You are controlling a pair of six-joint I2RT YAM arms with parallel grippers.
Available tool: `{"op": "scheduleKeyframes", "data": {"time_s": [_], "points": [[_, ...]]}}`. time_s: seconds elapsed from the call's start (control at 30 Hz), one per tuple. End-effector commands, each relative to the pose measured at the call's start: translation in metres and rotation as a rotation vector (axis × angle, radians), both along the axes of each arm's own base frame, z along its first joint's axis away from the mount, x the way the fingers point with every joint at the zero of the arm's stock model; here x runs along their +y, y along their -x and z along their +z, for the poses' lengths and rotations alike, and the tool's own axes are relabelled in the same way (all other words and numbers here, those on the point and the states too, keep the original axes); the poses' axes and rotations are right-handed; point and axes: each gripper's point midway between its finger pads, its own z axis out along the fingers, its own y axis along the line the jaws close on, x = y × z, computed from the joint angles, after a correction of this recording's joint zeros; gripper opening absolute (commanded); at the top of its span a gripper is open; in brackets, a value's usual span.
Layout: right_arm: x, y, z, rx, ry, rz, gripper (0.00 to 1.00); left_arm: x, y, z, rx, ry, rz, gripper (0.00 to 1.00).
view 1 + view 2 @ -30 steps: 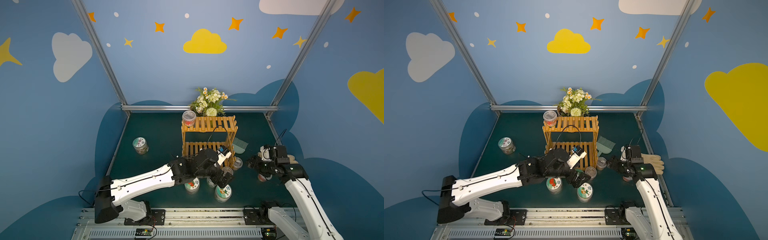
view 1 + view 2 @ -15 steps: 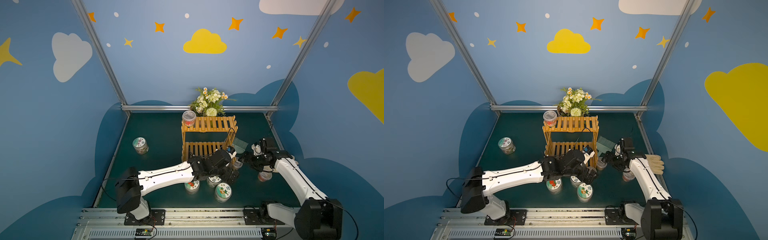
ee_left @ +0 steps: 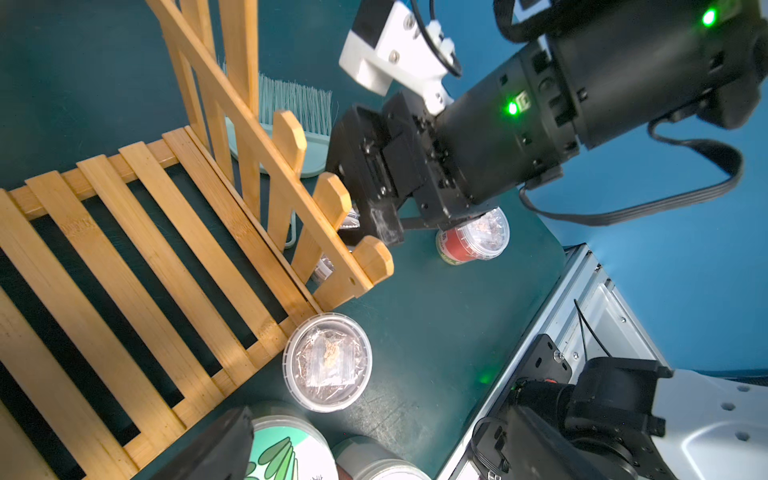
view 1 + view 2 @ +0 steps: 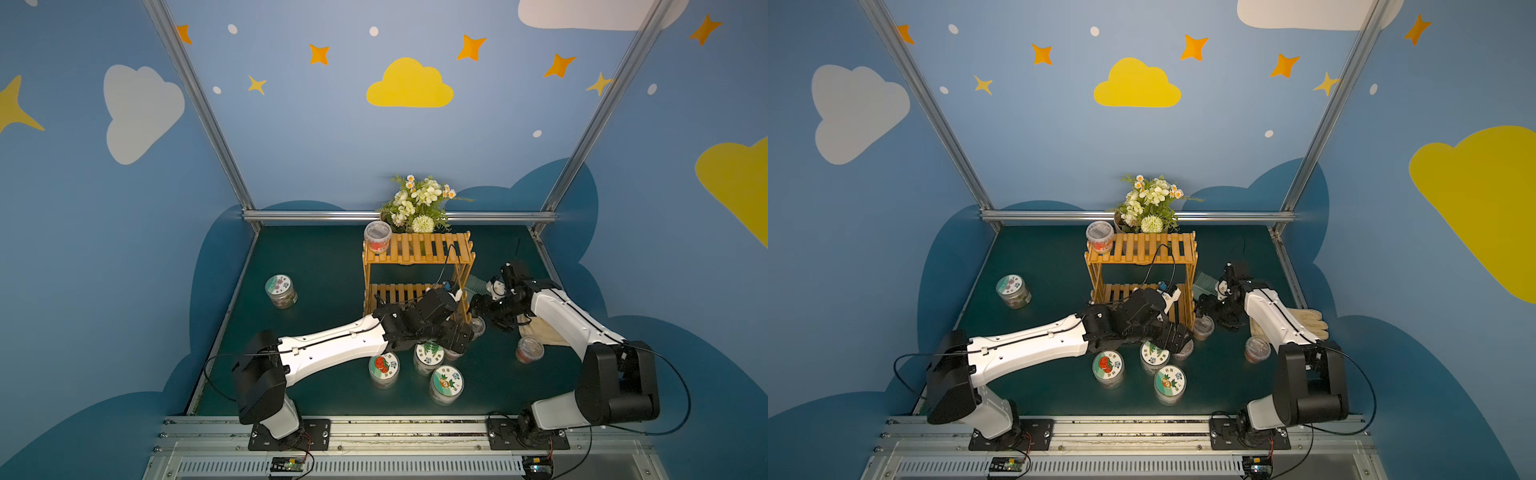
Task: Place the seed container on the shelf
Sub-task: Pick up the seed jar at the center of the board.
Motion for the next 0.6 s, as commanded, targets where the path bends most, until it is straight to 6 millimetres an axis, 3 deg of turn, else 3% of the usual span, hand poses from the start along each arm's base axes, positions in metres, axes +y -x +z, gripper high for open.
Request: {"op": "scheduleKeyframes", "data": {"time_s": [0.0, 0.27, 0.57], "points": [[0.001, 0.0, 0.0, 0.007, 0.028, 0.032, 0.92, -0.001, -0.001, 0.001, 0.011, -0.004, 0.004, 1.0], [0.007, 0.004, -0.011, 0.047, 0.027, 0.069, 0.93, -0.007, 0.001, -0.002, 0.031, 0.002, -0.011, 1.0], [-0.018, 0.004, -0.014, 0.035, 0.158, 0.03, 0.89, -0.011, 0.001, -0.001, 0.031, 0.002, -0.025, 1.0]]}}
